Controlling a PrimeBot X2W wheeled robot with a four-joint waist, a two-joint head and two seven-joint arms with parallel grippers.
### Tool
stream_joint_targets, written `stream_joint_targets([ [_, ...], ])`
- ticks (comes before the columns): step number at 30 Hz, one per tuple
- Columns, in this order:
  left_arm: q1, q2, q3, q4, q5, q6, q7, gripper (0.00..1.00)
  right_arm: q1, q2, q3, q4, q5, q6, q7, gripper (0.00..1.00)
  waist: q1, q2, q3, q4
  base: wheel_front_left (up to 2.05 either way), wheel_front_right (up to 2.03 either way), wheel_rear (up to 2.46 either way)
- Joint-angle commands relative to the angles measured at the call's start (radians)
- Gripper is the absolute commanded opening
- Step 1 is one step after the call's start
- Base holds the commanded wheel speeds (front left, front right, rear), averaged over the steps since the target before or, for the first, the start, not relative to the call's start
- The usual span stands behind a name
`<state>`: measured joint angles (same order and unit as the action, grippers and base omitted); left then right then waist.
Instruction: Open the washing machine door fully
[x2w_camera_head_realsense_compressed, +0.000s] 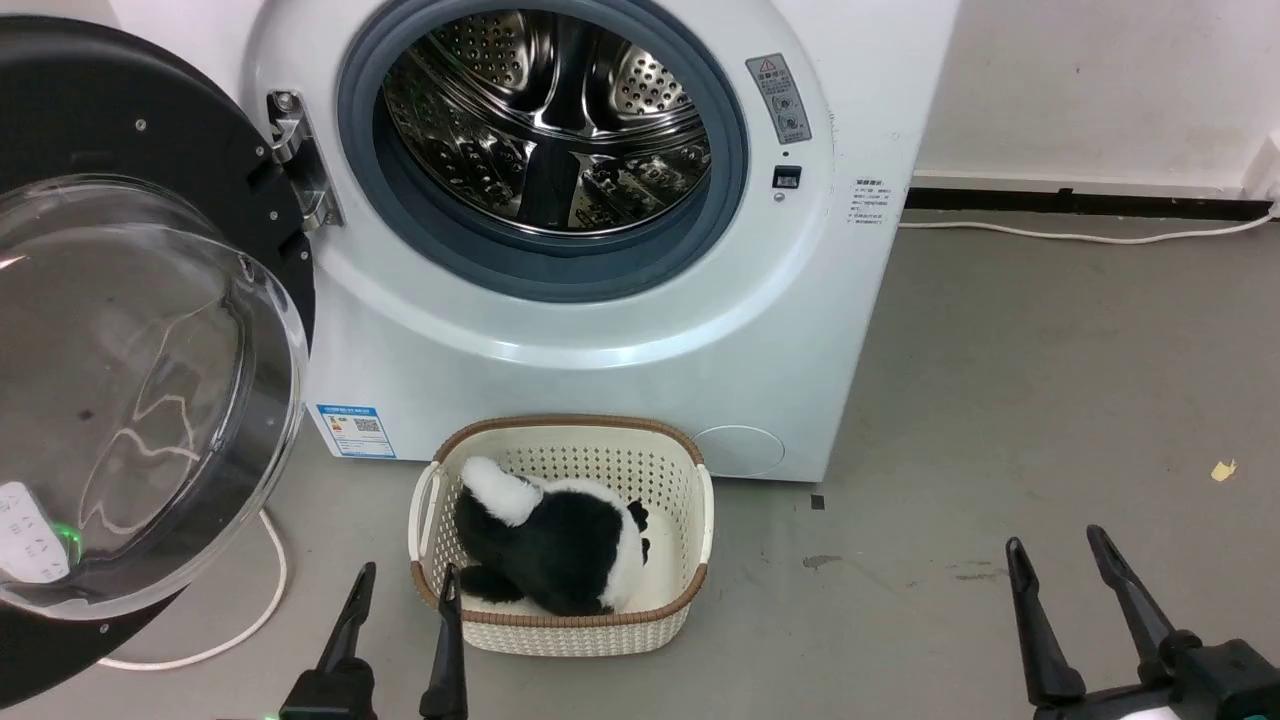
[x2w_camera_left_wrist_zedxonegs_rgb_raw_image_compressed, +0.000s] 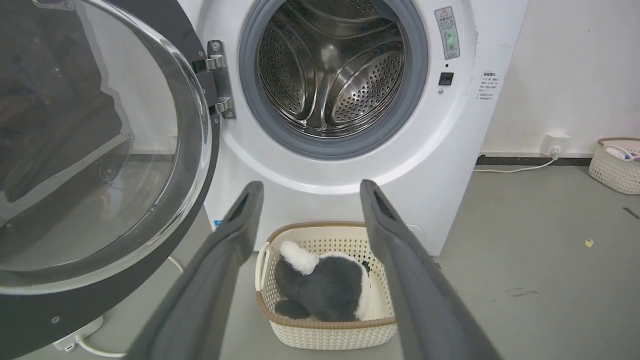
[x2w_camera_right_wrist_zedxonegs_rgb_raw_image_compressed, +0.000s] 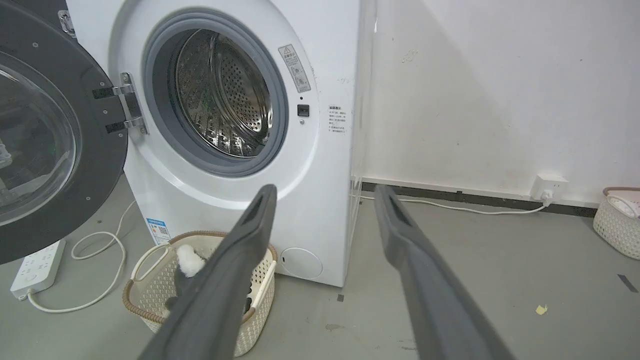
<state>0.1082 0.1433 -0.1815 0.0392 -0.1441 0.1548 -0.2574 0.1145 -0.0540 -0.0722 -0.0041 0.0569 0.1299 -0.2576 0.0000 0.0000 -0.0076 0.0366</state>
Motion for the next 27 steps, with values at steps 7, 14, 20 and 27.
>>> stream_joint_targets([
  [7, 0.000, -0.001, 0.001, -0.003, 0.000, -0.003, 0.002, 0.00, 0.000, 0.000, 0.008, 0.001, 0.000, 0.000, 0.001, 0.00, 0.0000, 0.0000, 0.001, 0.000, 0.00, 0.00, 0.00],
  [14, -0.006, -0.005, 0.010, -0.005, 0.007, -0.010, 0.014, 0.00, -0.006, 0.000, 0.011, 0.001, -0.003, 0.000, 0.013, 0.00, 0.0000, 0.0000, 0.002, -0.002, 0.00, 0.00, 0.00],
  [20, -0.011, -0.010, 0.018, -0.007, 0.014, -0.017, 0.026, 0.00, -0.011, 0.000, 0.014, 0.001, -0.006, 0.000, 0.025, 0.00, 0.0000, 0.0000, 0.002, -0.003, 0.00, 0.00, 0.00],
  [27, -0.017, -0.015, 0.029, -0.009, 0.022, -0.026, 0.041, 0.00, -0.018, 0.001, 0.018, 0.002, -0.009, 0.000, 0.040, 0.00, 0.0000, 0.0000, 0.002, -0.005, 0.00, 0.00, 0.00],
])
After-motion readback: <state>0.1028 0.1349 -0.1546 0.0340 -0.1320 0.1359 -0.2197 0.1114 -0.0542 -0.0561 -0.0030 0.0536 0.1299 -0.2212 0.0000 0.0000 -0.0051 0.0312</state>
